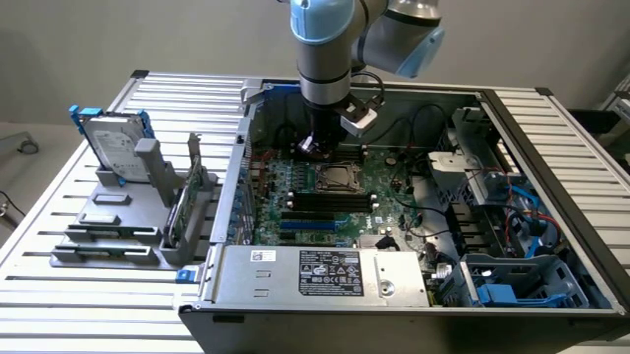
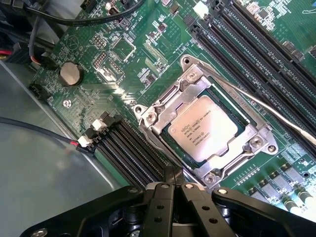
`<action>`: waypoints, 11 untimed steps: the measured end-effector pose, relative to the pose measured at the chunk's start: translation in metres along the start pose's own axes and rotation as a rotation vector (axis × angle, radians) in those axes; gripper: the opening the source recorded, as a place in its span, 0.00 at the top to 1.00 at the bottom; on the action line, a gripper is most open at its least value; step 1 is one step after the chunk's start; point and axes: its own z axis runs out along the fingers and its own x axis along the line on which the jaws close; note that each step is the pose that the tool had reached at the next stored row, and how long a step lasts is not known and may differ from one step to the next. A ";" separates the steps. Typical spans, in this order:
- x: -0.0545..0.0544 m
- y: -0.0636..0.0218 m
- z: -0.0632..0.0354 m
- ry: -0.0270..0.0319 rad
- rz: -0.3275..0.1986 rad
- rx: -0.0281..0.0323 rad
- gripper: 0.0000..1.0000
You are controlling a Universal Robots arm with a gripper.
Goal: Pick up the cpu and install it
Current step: 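Close the cpu cover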
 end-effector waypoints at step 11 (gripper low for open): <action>0.001 0.0022 0.0002 -0.0006 0.000 0.0005 0.89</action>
